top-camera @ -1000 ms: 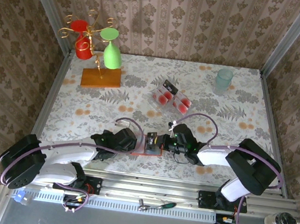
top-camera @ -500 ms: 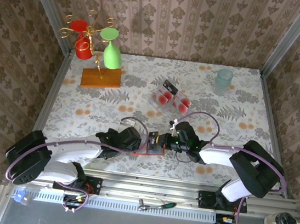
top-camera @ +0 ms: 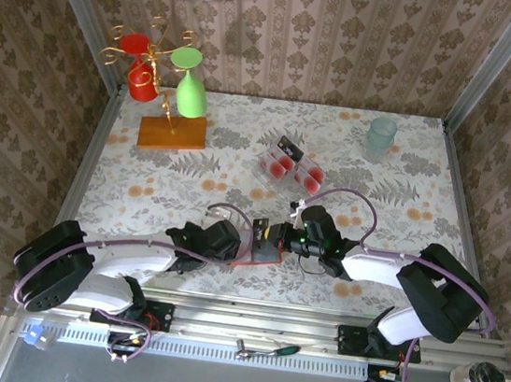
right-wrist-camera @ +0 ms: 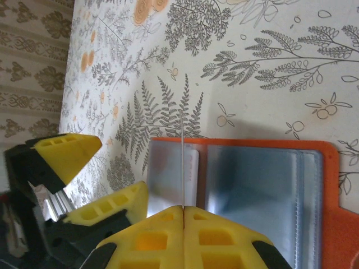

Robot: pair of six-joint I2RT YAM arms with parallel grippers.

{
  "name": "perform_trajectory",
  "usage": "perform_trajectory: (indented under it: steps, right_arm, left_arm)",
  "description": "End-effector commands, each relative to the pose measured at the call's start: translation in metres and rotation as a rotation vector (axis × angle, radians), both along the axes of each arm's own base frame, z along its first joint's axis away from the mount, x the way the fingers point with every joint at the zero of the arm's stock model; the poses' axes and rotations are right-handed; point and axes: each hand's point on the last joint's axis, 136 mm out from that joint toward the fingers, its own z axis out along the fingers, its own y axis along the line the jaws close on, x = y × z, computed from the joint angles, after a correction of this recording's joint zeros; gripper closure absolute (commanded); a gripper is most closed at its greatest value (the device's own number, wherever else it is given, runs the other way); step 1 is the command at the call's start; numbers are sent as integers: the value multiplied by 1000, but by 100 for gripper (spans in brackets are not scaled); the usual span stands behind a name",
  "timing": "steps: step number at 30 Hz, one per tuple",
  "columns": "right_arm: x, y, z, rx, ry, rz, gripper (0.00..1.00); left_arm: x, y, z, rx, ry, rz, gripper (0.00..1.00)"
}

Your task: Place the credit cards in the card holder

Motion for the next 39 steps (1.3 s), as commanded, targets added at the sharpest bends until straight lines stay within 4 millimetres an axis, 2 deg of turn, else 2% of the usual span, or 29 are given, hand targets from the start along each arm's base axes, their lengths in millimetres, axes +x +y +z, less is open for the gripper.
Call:
perform_trajectory:
  steps: [1,16,28,34,39]
  right_arm:
    - [8,0,5,22,-19,-29,100]
    - [7,2,-14,13,5,-28,100]
    - [-2,-8,-31,-29,20,-24,100]
    - [-4,-9,-34,-37,18,-16,100]
    - [-8,0,-33,-12,26,38,100]
  left_arm:
    - [-4,4,-9,6,13,20,0]
    - [-8,10,-16,17,23,39,0]
    - [-8,9,-18,16,24,40,0]
    - [-8,8,-18,17,26,40,0]
    - [-8,8,-18,15,25,42,0]
